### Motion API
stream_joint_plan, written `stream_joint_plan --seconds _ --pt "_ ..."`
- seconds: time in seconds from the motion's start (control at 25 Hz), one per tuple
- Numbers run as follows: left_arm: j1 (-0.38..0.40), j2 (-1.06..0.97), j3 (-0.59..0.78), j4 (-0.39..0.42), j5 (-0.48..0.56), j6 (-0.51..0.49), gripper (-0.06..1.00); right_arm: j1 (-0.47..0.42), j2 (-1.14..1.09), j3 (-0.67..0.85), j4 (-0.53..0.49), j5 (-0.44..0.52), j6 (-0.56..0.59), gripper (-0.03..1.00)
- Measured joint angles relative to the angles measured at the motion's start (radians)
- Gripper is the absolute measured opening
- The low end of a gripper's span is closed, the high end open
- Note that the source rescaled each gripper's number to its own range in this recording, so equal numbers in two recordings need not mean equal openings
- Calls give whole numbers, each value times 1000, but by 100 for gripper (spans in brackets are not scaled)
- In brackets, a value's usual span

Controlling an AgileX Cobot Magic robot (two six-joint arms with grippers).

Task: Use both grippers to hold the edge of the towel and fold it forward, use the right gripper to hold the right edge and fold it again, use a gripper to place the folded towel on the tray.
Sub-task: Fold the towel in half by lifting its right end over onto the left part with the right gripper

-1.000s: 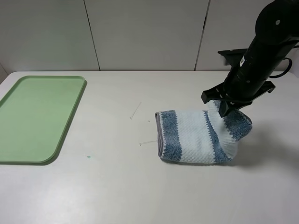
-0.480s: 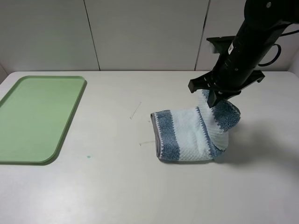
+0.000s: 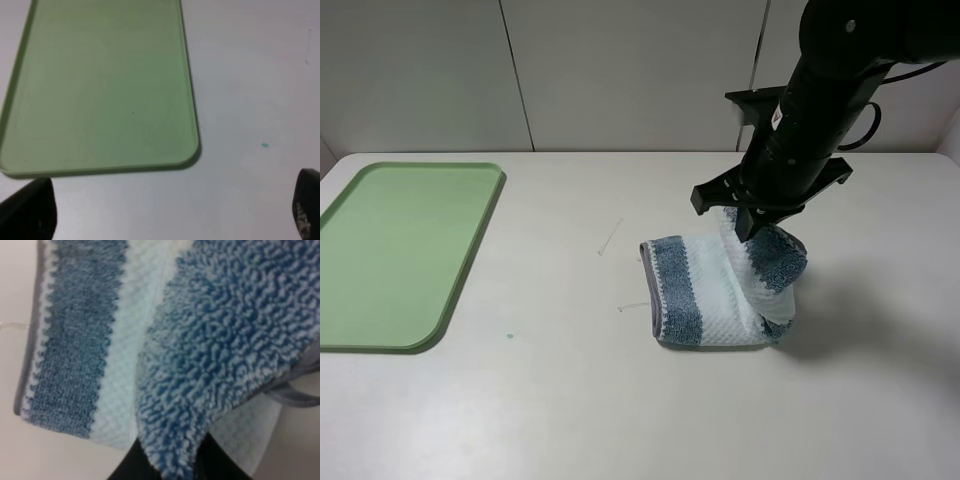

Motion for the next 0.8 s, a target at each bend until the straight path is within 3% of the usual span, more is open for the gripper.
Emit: stream_joint_plan --seconds 0.64,0.68,0.72,0.76,0.8 --pt "0 0 0 0 0 0 94 41 31 -1 35 -37 23 8" --pt "0 0 0 0 0 0 94 41 31 -1 46 -37 23 16" --pt "0 0 0 0 0 0 94 41 31 -1 66 -37 25 35" --pt "0 0 0 0 0 0 94 41 31 -1 87 -38 25 60" --pt "0 0 0 0 0 0 94 41 31 -1 103 -39 19 74"
